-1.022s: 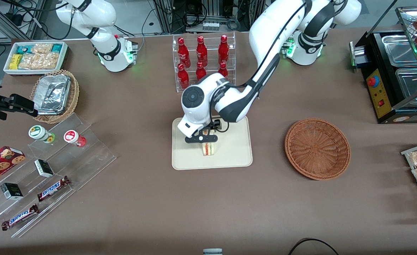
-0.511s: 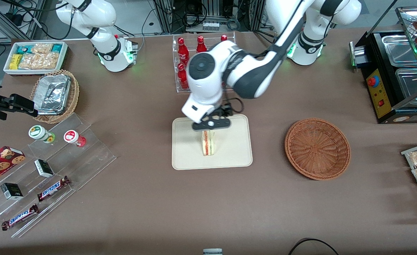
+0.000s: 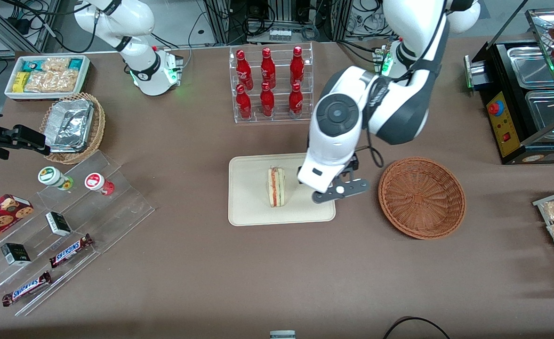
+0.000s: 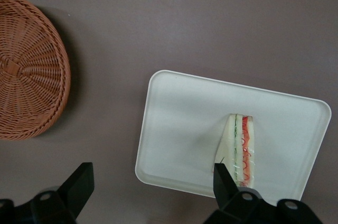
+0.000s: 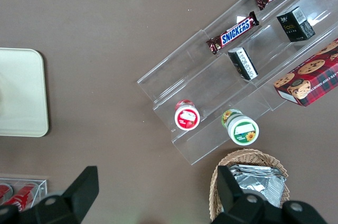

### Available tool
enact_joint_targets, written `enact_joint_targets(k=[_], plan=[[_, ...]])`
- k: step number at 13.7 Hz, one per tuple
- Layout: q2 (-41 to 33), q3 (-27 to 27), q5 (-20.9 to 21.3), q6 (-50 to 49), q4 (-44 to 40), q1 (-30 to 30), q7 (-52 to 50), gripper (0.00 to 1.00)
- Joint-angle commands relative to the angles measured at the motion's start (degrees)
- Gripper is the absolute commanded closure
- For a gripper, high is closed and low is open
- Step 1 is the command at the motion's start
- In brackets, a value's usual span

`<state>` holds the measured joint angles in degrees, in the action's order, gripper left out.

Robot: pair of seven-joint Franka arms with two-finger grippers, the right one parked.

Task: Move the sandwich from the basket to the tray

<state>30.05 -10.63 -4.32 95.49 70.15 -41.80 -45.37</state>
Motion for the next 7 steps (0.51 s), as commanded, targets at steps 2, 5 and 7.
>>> enact_joint_targets(k=[2,5,7], plan=[[-5.43,-1.06,-1.22,-0.66,4.73,-0.74,0.72,0.00],[-7.89,3.04,-2.97,-2.14,5.43,6.27,3.60,0.00],[-9.48,5.52,-3.06,-5.21,5.43,11.37,11.31,0.00]])
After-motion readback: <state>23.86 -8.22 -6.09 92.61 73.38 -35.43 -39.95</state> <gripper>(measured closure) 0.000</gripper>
